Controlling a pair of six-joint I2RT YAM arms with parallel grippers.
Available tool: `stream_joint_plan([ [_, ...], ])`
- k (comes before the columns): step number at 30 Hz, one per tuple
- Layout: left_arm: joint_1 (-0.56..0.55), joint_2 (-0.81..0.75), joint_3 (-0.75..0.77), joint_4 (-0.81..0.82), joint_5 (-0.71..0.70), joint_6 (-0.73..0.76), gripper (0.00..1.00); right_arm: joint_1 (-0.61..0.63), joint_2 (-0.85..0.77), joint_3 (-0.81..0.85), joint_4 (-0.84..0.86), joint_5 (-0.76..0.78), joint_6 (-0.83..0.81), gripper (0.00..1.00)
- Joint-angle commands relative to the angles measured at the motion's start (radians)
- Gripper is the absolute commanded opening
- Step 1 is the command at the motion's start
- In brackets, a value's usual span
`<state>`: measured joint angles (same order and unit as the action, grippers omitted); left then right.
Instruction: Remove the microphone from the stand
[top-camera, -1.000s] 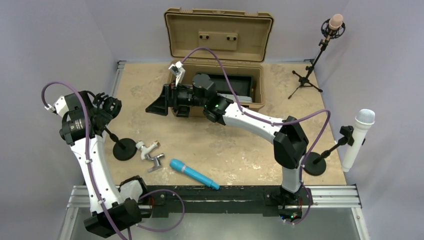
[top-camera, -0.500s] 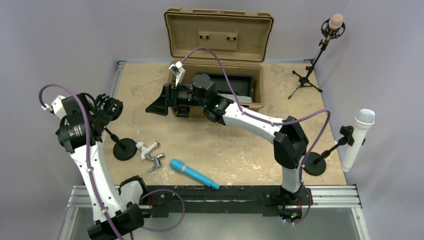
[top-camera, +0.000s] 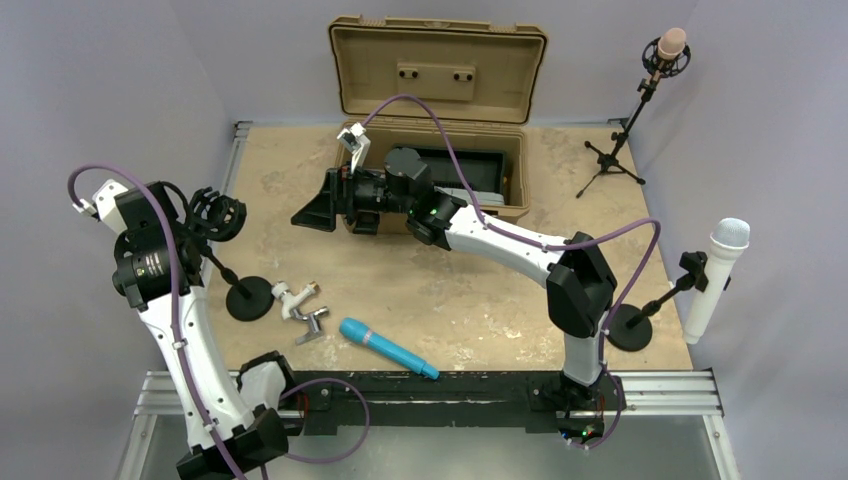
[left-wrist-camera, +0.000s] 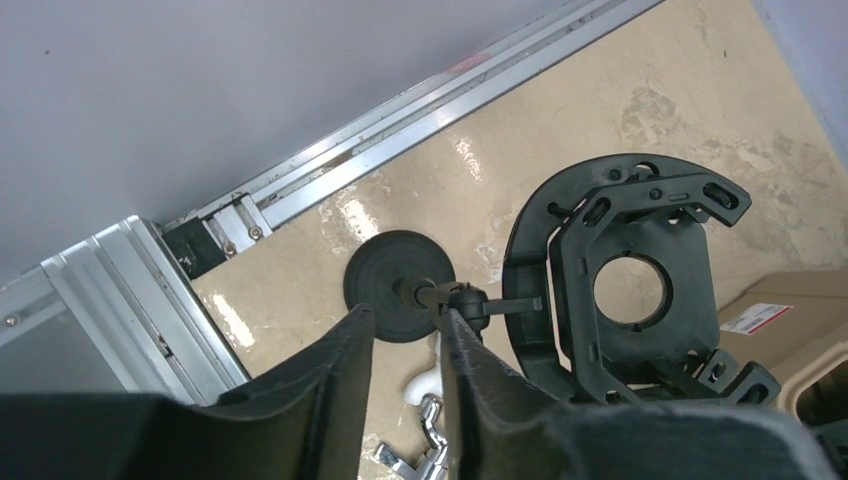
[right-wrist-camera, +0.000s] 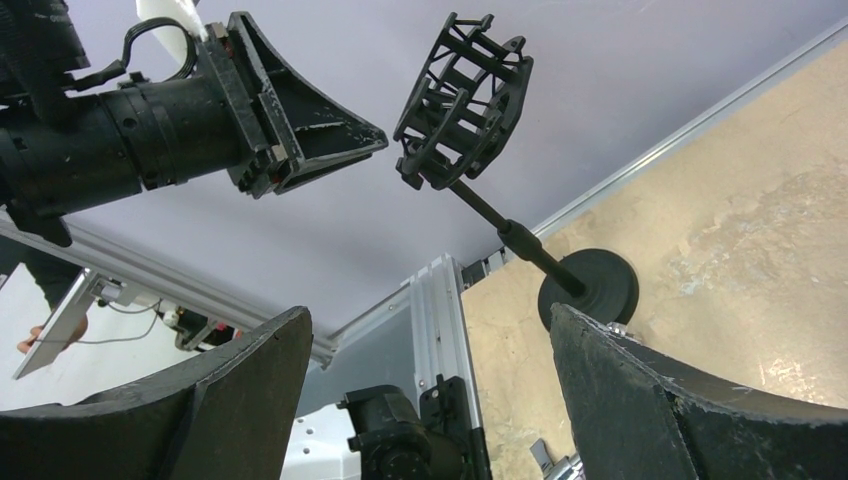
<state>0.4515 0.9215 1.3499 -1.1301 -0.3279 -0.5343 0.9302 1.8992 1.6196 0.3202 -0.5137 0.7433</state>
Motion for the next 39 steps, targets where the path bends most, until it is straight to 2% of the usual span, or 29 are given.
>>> stream_joint_plan([
  [1,0.010,0.024,-0.004,0.074,0.021,0.018,0.25,-0.002,0.001,0.039,0.020,0.014,-0.012,0.87],
  [4,0.010,0.037,-0.010,0.093,0.040,0.019,0.18,-0.002,0.001,0.038,0.020,0.014,-0.012,0.87],
  [10,0.010,0.046,-0.009,0.133,0.130,0.028,0.12,-0.002,0.001,0.039,0.020,0.015,-0.011,0.87],
  [16,0.009,0.054,-0.023,0.131,0.159,0.029,0.12,-0.002,0.004,0.038,0.021,0.012,-0.007,0.87],
  [32,0.010,0.083,-0.057,0.098,0.122,0.039,0.11,-0.002,0.009,0.037,0.029,0.012,0.002,0.87],
  [39,0.009,0.075,-0.152,0.094,0.100,0.052,0.09,-0.002,0.009,0.035,0.036,0.012,0.005,0.88],
])
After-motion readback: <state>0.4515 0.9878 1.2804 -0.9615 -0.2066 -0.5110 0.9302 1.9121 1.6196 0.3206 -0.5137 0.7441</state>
